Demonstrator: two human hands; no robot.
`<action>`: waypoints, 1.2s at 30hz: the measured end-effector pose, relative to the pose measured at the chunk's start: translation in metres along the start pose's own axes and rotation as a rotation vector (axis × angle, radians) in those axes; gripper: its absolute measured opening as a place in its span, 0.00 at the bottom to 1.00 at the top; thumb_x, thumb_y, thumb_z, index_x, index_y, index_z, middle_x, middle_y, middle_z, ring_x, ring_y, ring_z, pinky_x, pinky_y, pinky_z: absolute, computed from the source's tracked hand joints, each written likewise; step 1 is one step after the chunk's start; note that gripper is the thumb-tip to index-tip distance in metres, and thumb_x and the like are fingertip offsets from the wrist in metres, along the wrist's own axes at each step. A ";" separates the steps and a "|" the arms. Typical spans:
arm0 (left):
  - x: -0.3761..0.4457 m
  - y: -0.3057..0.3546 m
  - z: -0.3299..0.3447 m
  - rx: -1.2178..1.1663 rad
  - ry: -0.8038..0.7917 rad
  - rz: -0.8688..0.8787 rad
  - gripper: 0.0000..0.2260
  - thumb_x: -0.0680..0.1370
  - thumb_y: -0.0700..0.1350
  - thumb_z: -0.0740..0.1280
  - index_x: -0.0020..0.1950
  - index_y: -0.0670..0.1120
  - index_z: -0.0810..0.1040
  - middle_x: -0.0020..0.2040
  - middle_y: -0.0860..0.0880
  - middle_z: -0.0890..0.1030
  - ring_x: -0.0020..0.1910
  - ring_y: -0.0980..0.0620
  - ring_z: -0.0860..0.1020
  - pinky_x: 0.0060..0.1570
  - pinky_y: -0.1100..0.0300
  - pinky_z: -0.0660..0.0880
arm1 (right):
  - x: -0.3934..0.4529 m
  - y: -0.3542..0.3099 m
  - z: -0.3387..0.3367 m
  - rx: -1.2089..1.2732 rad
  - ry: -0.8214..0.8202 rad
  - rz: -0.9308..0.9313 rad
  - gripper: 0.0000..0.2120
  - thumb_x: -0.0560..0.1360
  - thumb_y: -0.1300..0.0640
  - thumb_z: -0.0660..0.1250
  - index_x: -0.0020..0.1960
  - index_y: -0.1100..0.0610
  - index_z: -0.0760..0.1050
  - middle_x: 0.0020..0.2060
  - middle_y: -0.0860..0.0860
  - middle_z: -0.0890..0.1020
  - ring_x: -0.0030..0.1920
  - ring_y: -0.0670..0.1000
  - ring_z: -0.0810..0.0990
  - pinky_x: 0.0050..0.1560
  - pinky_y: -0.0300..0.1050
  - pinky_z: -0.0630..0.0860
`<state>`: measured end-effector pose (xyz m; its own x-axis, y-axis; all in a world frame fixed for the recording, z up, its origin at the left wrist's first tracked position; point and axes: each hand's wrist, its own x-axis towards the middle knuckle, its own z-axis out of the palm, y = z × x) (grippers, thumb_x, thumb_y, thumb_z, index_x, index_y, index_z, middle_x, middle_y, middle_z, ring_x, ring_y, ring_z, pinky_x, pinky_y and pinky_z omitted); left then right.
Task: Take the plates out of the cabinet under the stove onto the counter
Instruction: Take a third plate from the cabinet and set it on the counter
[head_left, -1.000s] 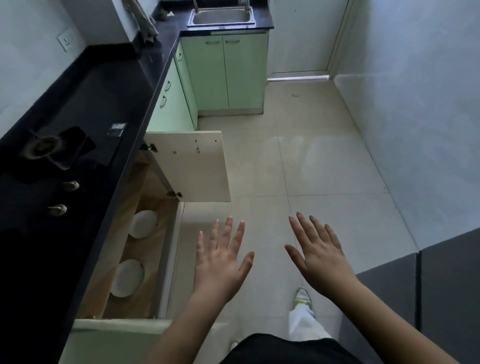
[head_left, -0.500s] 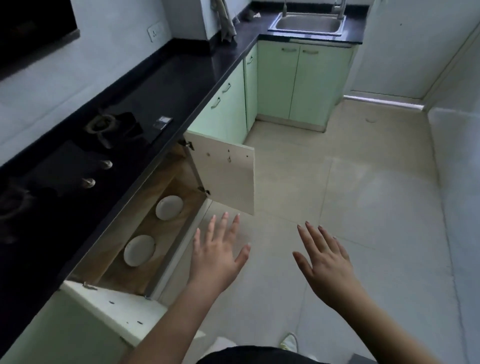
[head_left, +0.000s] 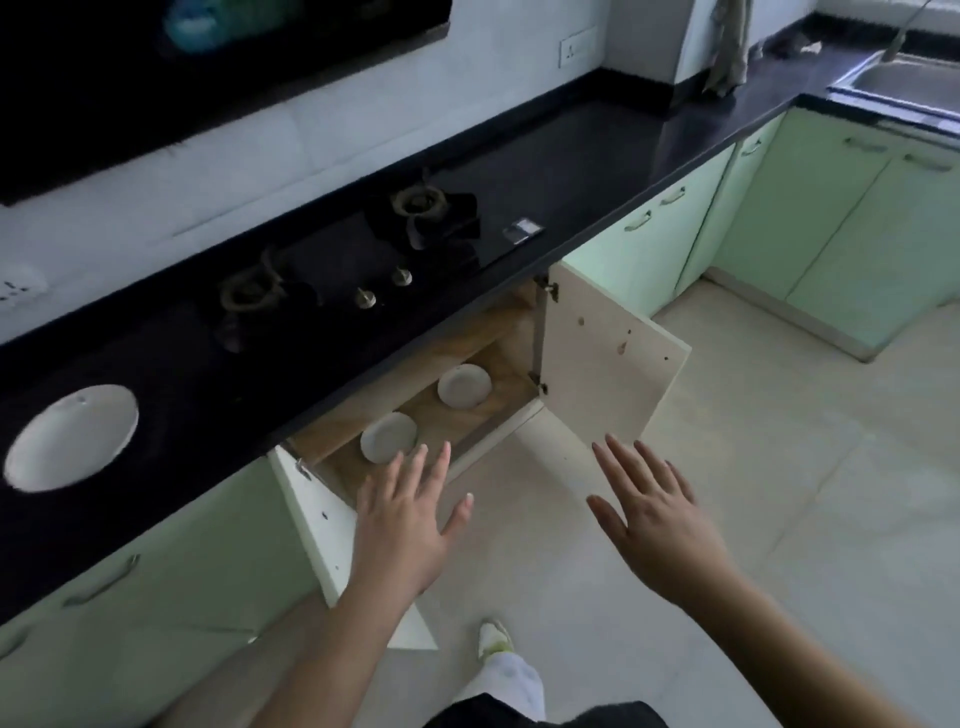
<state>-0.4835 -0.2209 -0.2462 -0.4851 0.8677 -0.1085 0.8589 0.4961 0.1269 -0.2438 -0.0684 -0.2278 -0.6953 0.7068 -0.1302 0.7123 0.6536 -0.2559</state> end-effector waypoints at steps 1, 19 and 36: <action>0.004 -0.010 -0.002 -0.011 0.015 -0.048 0.36 0.75 0.71 0.33 0.81 0.58 0.45 0.81 0.52 0.56 0.79 0.48 0.52 0.74 0.43 0.57 | 0.017 -0.007 -0.001 -0.016 0.012 -0.033 0.33 0.76 0.32 0.32 0.78 0.44 0.38 0.79 0.45 0.47 0.78 0.50 0.41 0.76 0.49 0.39; 0.112 -0.037 -0.032 0.016 0.057 -0.266 0.34 0.78 0.68 0.43 0.81 0.54 0.55 0.80 0.49 0.61 0.79 0.45 0.57 0.73 0.41 0.59 | 0.208 -0.023 -0.014 -0.099 -0.057 -0.352 0.32 0.78 0.34 0.35 0.79 0.45 0.46 0.78 0.45 0.54 0.78 0.53 0.50 0.75 0.50 0.42; 0.113 0.048 0.005 -0.039 0.024 -0.615 0.34 0.78 0.69 0.33 0.81 0.57 0.46 0.81 0.55 0.46 0.79 0.53 0.38 0.75 0.51 0.36 | 0.299 0.010 -0.029 -0.091 -0.258 -0.742 0.33 0.78 0.36 0.37 0.79 0.49 0.48 0.79 0.47 0.53 0.78 0.53 0.49 0.76 0.52 0.46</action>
<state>-0.4962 -0.0994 -0.2571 -0.8935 0.4229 -0.1509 0.4146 0.9061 0.0844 -0.4420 0.1578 -0.2416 -0.9842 -0.0004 -0.1770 0.0508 0.9572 -0.2849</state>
